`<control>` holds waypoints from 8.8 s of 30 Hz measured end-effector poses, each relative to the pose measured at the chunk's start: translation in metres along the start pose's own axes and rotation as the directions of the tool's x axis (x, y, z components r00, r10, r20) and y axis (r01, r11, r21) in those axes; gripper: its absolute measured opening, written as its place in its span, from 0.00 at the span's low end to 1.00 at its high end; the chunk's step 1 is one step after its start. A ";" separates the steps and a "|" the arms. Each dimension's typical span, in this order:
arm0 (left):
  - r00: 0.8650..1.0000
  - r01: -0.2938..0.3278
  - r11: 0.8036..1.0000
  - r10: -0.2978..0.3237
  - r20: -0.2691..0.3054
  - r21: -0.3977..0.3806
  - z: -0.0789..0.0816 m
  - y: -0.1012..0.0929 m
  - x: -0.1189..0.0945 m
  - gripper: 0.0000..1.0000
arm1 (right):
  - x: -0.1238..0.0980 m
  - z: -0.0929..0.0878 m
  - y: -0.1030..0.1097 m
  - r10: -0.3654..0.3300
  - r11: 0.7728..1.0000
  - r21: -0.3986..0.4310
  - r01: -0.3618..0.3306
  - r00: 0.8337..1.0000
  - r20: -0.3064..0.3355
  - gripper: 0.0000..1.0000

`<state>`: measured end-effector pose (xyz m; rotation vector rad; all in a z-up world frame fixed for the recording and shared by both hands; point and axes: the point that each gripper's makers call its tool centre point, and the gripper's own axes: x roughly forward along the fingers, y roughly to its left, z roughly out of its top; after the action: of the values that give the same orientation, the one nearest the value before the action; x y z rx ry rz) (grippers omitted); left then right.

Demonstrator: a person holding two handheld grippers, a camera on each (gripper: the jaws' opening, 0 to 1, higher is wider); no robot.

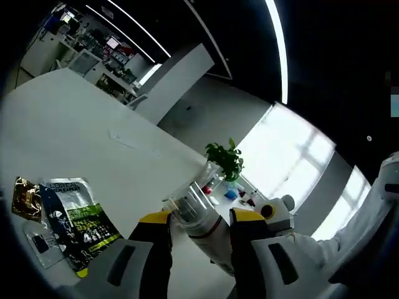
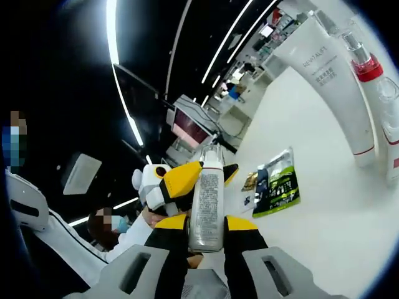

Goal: Arrange the skincare products in the storage area until every visible bottle or jar stands upright without overlapping.

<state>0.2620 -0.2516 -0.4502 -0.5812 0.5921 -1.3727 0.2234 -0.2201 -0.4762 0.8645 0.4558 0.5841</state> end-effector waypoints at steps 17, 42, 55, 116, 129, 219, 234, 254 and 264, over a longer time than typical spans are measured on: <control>0.992 0.126 0.990 -0.125 0.020 -0.060 0.016 -0.022 -0.007 0.22 | -0.017 0.004 0.024 0.129 0.991 -0.040 -0.130 0.991 -0.020 0.13; 0.998 0.017 0.999 -0.014 -0.067 0.045 0.011 -0.015 -0.004 0.19 | -0.021 0.006 -0.003 -0.136 0.904 -0.418 0.085 0.986 -0.095 0.16; 0.994 -0.032 0.989 0.046 -0.096 0.145 0.003 -0.024 0.003 0.16 | -0.020 0.006 -0.023 -0.338 0.734 -0.653 0.190 0.935 -0.109 0.16; 0.945 0.327 0.889 -0.300 -0.132 0.321 0.006 -0.087 -0.002 0.18 | -0.038 -0.005 0.022 0.014 0.742 -0.645 -0.180 0.967 -0.254 0.14; 0.952 0.302 0.883 -0.265 -0.150 0.360 0.000 -0.092 0.008 0.17 | -0.035 -0.014 0.022 -0.017 0.730 -0.657 -0.189 0.955 -0.295 0.14; 0.972 -0.201 0.888 0.127 0.199 0.413 0.051 -0.048 0.011 0.14 | -0.007 0.044 -0.003 -0.362 0.637 -0.707 0.307 0.929 0.076 0.12; 0.966 0.256 0.838 -0.245 -0.086 0.482 0.019 -0.096 0.000 0.18 | -0.036 0.012 0.028 -0.071 0.677 -0.731 -0.079 0.982 -0.173 0.12; 0.890 0.455 0.733 -0.394 -0.230 0.506 -0.014 -0.125 0.000 0.16 | -0.059 -0.007 0.040 0.086 0.664 -0.706 -0.246 0.963 -0.255 0.11; 0.888 0.460 0.738 -0.363 -0.283 0.494 -0.035 -0.115 0.003 0.17 | -0.061 -0.004 0.042 0.125 0.642 -0.718 -0.269 0.961 -0.248 0.12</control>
<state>0.1556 -0.2684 -0.3960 -0.1172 0.1679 -1.9388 0.1630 -0.2357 -0.4363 0.0502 0.2310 0.9711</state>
